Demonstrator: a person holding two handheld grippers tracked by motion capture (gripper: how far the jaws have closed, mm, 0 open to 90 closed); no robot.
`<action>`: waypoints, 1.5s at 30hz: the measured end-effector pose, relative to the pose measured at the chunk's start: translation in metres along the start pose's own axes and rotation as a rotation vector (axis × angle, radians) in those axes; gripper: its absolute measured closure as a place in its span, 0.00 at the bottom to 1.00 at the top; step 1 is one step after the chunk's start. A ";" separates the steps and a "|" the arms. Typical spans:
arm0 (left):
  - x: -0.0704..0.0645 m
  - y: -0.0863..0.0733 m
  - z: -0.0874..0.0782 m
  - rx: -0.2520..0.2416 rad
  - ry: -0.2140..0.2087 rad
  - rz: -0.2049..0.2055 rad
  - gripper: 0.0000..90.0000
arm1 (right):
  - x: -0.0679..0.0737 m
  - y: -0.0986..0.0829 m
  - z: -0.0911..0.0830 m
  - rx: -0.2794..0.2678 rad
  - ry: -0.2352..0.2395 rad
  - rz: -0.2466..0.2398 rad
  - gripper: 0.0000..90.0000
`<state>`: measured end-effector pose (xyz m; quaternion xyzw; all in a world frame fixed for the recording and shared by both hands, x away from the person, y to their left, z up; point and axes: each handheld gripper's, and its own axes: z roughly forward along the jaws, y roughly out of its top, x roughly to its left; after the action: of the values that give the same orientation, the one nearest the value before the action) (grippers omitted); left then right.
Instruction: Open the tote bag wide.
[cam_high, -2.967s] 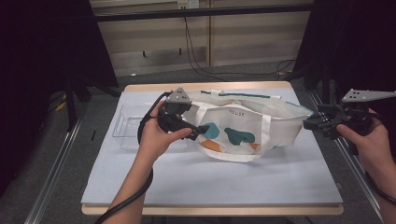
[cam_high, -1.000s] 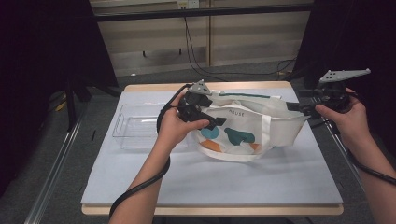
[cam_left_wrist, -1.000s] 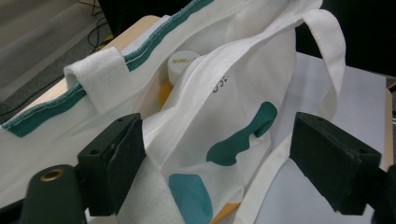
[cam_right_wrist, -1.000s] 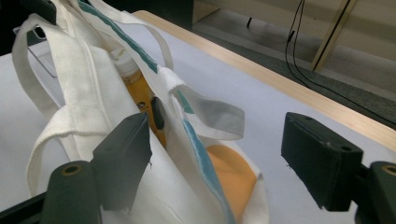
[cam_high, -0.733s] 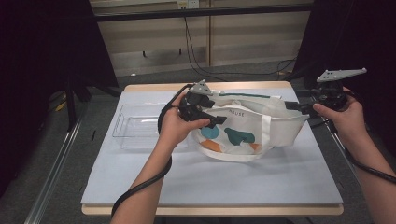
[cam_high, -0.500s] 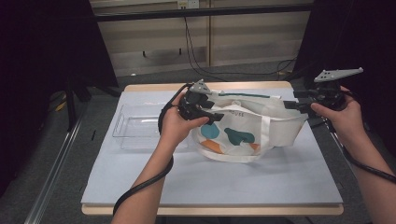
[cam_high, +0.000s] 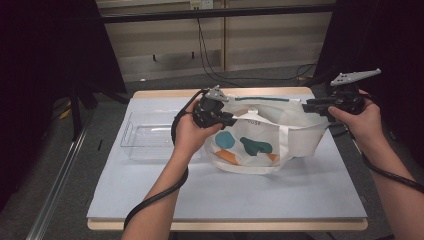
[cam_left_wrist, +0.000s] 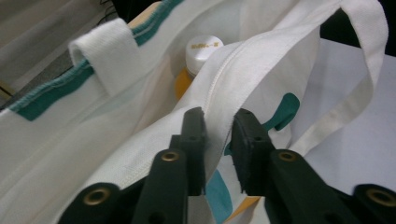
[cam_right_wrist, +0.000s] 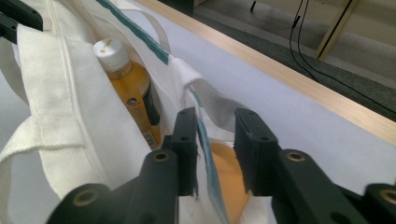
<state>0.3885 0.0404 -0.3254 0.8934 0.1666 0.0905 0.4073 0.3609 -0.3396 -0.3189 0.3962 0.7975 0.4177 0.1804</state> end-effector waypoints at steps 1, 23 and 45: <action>0.000 -0.001 0.001 -0.006 -0.005 -0.006 0.90 | 0.000 0.001 0.000 0.000 -0.004 -0.002 0.86; -0.008 -0.022 0.000 0.033 -0.105 0.030 0.98 | -0.011 -0.004 0.007 -0.014 -0.002 0.074 0.95; -0.011 -0.032 0.007 0.055 -0.150 0.024 0.98 | -0.017 -0.008 0.014 -0.012 -0.022 0.101 0.99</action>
<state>0.3731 0.0514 -0.3546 0.9105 0.1275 0.0236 0.3927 0.3764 -0.3481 -0.3345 0.4395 0.7720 0.4265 0.1701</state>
